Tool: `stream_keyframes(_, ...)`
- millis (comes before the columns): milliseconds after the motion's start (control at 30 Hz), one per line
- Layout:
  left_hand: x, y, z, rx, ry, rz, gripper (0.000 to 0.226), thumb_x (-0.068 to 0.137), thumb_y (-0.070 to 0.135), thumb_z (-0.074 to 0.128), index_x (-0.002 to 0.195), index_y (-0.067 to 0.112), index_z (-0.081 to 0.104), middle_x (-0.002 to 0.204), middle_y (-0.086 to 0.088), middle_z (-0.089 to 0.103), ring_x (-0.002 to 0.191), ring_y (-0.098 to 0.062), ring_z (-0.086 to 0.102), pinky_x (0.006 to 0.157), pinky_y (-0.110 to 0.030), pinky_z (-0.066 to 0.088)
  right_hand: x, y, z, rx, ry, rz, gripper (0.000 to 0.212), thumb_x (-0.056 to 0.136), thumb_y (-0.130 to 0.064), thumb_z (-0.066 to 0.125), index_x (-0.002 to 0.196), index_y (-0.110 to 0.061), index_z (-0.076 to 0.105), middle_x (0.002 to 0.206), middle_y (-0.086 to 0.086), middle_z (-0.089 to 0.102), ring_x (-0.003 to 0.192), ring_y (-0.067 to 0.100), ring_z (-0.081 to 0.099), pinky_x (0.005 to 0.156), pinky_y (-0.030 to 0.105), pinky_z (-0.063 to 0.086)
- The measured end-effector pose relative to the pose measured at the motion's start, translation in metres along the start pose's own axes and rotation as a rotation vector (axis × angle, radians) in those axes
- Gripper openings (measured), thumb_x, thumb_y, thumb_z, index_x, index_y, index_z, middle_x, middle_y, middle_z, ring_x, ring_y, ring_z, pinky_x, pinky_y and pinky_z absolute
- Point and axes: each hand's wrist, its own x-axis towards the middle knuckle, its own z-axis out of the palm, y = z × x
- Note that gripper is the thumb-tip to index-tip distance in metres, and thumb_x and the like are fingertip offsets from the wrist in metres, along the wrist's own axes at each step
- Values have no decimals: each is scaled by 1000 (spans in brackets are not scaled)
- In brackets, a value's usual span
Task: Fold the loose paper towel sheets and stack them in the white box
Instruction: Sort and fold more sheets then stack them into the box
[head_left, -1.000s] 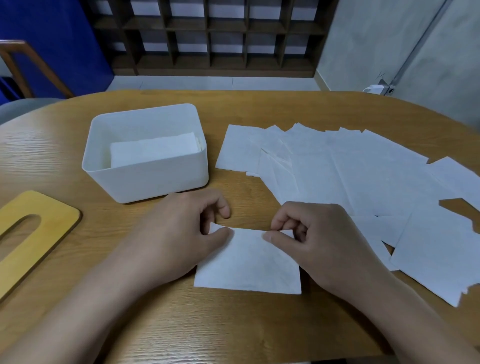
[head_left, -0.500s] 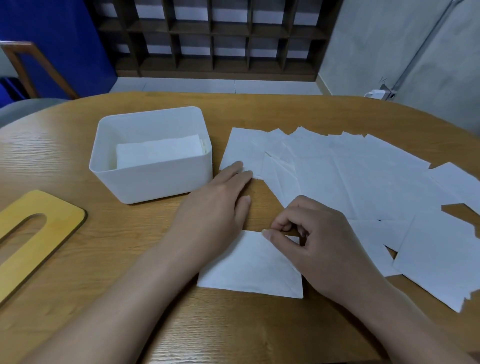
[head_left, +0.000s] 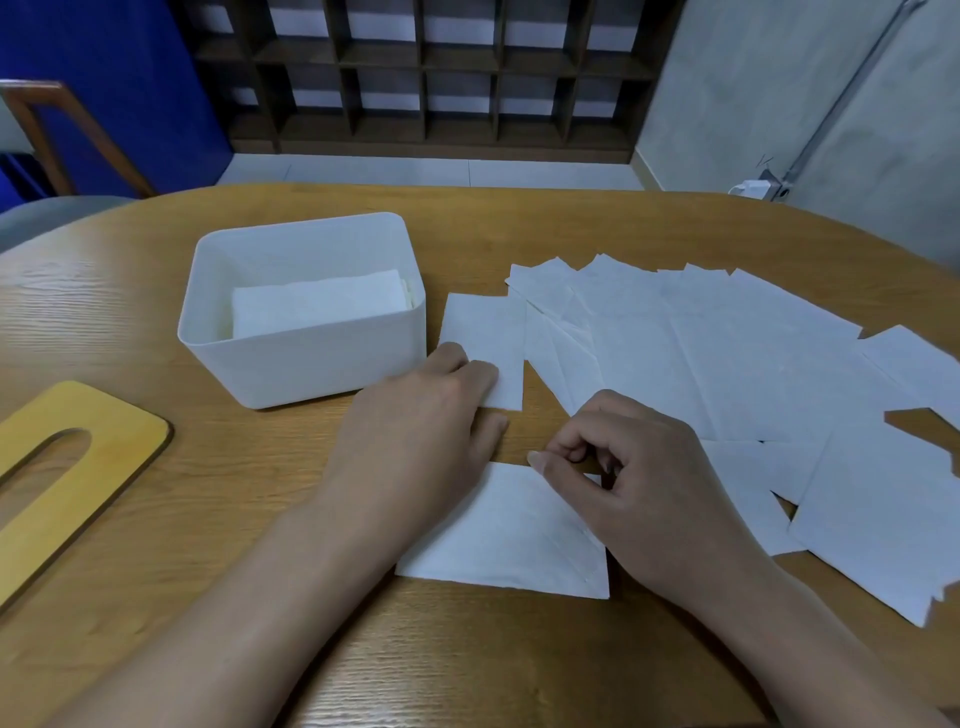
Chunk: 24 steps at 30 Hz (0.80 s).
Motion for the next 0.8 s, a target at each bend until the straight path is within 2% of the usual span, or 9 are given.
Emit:
stream_keyframes(167,-1,-9,8,-72,92,-9,17,101,46,66,95,31,73,95,11,63,73,-18,68,56,-38,54,1,1,0,-8,-3,-8,24,97,-36,81,77,-35,68,82,-17,61,81,11,61,70,21,40)
stream_keyframes(300,1,-9,12,-57,131,-17,15,101,33,67,88,29,72,90,9,64,70,-18,66,52,-38,53,1,1,1,-12,12,-8,21,96,-37,80,79,-35,69,83,-17,62,82,11,62,70,22,43)
stream_keyframes(400,-2,-6,10,-177,154,-22,9,98,32,71,89,31,74,93,12,64,68,-15,61,52,-37,51,2,1,-2,10,59,7,5,97,-35,80,97,-35,76,98,-18,65,93,11,65,74,25,51)
stream_keyframes(467,-6,-5,4,-339,141,-32,8,99,31,73,91,32,73,94,14,65,67,-11,58,57,-35,50,2,0,-6,-34,90,7,30,98,-36,80,127,-34,72,124,-22,63,117,6,63,91,19,53)
stream_keyframes(533,-12,-5,-4,-518,108,-42,11,100,30,75,90,32,71,88,12,64,69,-14,59,61,-33,48,4,-4,-10,-78,75,-46,56,99,-33,79,150,-35,58,150,-24,53,143,4,49,110,15,41)
stream_keyframes(600,-18,-5,-15,-634,69,-8,12,102,27,74,91,28,71,80,6,62,70,-18,59,61,-27,43,4,-8,-12,-143,50,-120,67,101,-30,78,160,-34,48,161,-24,45,156,2,34,123,24,28)
stream_keyframes(700,-28,-7,-25,-789,14,65,11,105,24,72,94,22,73,74,1,60,65,-15,52,60,-23,39,4,-7,-10,-154,76,-123,54,105,-34,71,156,-35,53,152,-23,53,153,0,33,124,29,23)
stream_keyframes(733,-30,-10,-26,-851,6,74,12,106,25,71,96,19,74,75,-1,61,64,-16,52,60,-29,41,5,-5,-9,-147,97,-130,42,107,-36,68,149,-34,61,143,-22,60,146,0,40,122,30,27)
stream_keyframes(800,-34,-14,-26,-965,13,60,16,108,27,69,100,14,74,80,-10,64,70,-34,54,63,-46,45,5,-2,-10,-128,138,-142,22,109,-38,63,128,-32,73,122,-23,69,126,-3,54,113,28,36)
